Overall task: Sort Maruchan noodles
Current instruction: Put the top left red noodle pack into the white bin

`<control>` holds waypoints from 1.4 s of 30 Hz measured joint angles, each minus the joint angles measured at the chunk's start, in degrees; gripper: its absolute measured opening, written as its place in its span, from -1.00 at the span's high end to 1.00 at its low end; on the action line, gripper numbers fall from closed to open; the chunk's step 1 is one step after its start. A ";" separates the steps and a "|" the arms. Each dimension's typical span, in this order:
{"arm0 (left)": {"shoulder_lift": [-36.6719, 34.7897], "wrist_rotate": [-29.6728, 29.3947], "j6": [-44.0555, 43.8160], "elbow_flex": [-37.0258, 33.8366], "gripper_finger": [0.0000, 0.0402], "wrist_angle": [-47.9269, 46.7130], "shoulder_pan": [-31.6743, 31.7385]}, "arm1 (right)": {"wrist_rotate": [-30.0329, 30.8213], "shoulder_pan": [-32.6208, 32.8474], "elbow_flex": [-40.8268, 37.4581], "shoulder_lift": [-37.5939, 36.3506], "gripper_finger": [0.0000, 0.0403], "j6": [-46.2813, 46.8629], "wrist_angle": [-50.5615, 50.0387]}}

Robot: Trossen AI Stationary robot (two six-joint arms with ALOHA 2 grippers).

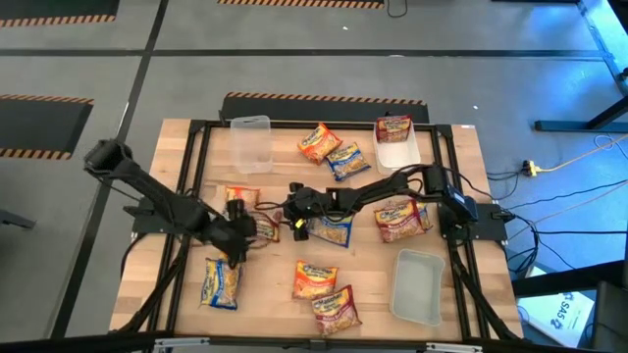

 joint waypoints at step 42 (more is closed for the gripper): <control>25.75 -15.51 6.49 9.64 0.65 -7.15 -0.72 | -0.48 -1.06 -0.04 0.00 -0.08 1.49 1.73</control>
